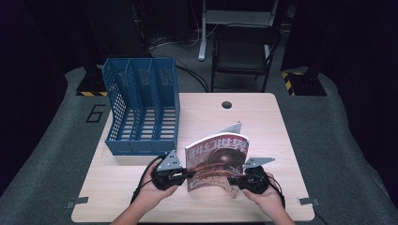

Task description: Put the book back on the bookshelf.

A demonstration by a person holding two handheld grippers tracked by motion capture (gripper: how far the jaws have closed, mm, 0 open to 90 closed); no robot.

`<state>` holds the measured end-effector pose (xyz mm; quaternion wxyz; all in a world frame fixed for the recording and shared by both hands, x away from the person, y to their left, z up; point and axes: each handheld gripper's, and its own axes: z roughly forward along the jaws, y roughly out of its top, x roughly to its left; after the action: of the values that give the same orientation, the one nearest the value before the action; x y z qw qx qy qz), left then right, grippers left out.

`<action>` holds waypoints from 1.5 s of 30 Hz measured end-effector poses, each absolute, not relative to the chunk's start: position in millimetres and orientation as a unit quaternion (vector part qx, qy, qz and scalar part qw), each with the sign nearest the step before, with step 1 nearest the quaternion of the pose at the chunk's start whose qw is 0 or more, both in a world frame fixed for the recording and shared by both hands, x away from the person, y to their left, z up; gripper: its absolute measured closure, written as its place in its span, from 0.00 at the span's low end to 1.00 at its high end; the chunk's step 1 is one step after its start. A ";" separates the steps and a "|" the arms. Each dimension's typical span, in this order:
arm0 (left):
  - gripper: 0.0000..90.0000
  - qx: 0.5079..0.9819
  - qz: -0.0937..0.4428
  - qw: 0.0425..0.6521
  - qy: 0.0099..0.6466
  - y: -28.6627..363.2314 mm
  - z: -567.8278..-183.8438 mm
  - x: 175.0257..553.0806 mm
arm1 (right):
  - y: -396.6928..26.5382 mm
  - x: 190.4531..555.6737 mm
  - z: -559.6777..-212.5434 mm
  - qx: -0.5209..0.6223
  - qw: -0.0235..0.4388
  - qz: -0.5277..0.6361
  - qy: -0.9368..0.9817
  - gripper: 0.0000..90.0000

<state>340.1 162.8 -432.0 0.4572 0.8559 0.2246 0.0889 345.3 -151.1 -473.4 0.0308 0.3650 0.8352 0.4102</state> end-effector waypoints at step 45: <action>0.84 0.859 0.078 0.447 0.235 165.0 -434.0 345.3 | -150.1 348.1 -475.9 0.381 0.088 0.441 0.808 0.68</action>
<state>345.3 165.0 -434.0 0.4474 0.8594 0.2348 0.0782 348.1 -150.1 -475.9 0.0881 0.3806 0.8081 0.4409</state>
